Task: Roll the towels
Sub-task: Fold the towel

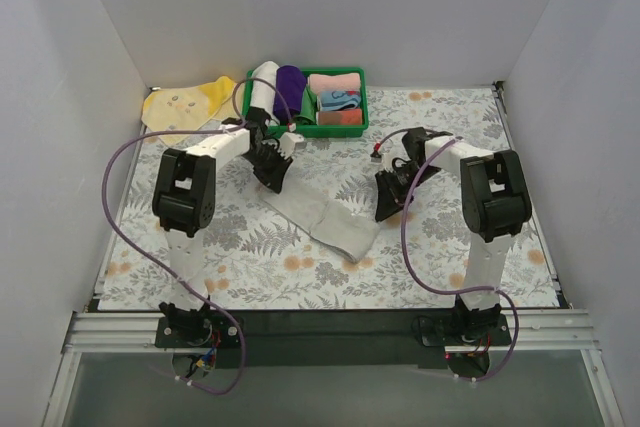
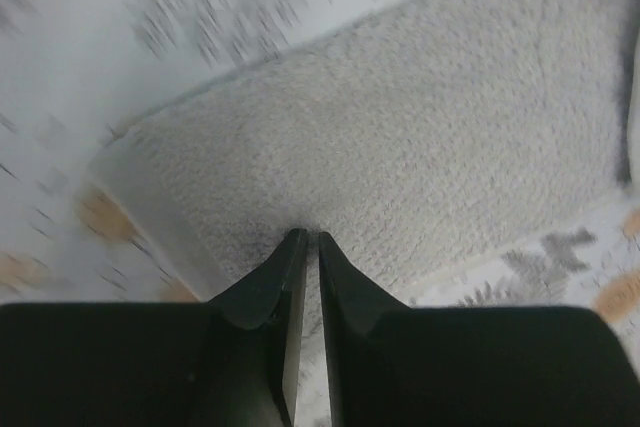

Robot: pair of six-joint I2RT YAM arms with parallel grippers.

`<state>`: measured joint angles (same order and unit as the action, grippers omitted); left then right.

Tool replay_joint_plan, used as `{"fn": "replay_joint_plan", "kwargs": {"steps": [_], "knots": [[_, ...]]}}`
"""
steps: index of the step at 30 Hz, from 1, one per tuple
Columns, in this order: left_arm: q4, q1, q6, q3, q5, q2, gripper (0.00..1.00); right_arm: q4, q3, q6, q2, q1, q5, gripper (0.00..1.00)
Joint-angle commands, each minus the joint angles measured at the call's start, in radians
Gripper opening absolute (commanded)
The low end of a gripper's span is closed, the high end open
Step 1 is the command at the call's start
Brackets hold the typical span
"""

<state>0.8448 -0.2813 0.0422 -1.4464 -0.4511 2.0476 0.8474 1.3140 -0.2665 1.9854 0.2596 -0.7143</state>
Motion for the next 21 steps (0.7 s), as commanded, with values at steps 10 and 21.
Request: {"fn": "replay_joint_plan", "kwargs": {"steps": [10, 21], "knots": [[-0.132, -0.018, 0.016, -0.526, -0.054, 0.240, 0.39, 0.010, 0.022, -0.024, -0.027, -0.069, -0.071, 0.27], [-0.217, -0.016, 0.033, -0.030, -0.109, -0.153, 0.40, -0.209, -0.024, 0.125, 0.070, 0.039, -0.125, 0.29]]}}
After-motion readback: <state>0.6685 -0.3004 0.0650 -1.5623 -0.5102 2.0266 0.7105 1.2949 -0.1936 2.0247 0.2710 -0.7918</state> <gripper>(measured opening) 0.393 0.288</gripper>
